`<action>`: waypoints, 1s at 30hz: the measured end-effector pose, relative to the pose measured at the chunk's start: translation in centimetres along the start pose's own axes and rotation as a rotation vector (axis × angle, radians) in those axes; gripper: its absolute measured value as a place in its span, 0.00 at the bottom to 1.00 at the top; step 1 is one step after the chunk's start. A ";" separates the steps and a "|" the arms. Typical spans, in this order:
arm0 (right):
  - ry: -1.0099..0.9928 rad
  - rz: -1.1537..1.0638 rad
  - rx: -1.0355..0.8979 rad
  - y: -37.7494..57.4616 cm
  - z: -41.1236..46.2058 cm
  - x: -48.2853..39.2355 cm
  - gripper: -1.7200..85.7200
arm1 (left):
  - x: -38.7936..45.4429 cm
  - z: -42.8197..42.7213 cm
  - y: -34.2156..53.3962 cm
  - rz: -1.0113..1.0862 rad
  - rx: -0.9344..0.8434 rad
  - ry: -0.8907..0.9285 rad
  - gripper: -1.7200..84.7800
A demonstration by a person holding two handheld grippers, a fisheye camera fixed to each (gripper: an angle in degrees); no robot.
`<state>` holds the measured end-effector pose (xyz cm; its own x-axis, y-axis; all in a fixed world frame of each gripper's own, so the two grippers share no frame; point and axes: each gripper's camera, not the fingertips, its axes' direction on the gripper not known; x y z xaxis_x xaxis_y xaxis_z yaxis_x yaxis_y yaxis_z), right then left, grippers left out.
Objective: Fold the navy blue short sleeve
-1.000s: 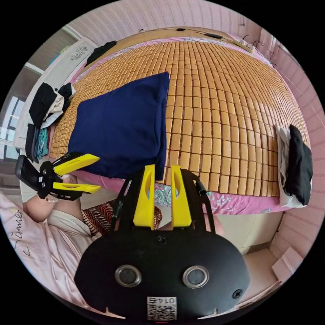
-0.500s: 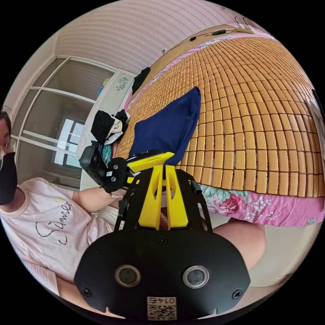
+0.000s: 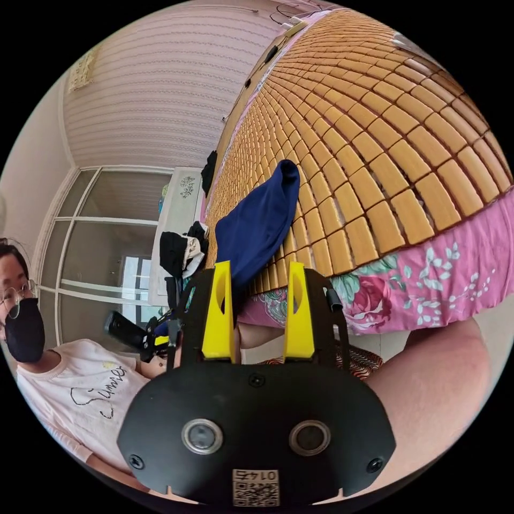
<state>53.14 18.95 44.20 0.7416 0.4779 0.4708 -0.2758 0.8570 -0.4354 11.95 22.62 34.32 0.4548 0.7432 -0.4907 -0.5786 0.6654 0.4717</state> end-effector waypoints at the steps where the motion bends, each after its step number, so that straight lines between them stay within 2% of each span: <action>1: -0.023 0.011 0.017 -0.4 0.3 0.7 0.18 | 0.0 -0.1 0.0 0.001 -0.001 0.001 0.02; 6: -0.070 0.061 0.153 -2.5 -0.2 2.9 0.14 | 0.0 -1.2 0.5 0.035 0.028 0.009 0.01; 9: -0.079 0.107 0.229 -3.4 -1.5 4.5 0.06 | -0.1 -1.2 0.5 0.042 0.033 0.022 0.01; 17: -0.044 -0.026 0.355 -2.6 -9.0 2.9 0.03 | 0.2 -1.2 -1.4 0.127 0.158 0.125 0.01; 21: -0.009 -0.100 0.406 -2.4 -11.8 0.3 0.03 | -0.9 -2.1 -2.5 0.097 0.268 0.191 0.01; 25: 0.031 -0.213 0.345 -3.9 -10.9 -4.4 0.03 | -3.4 -3.7 -1.7 0.027 0.325 0.179 0.01; 30: 0.104 -0.322 0.137 -7.2 -2.9 -9.9 0.03 | -9.9 -6.2 2.4 -0.206 0.300 0.064 0.01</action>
<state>49.59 7.50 40.43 0.8600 0.1633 0.4835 -0.0923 0.9816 -0.1675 1.81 16.40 35.76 0.4921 0.5924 -0.6379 -0.2511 0.7982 0.5475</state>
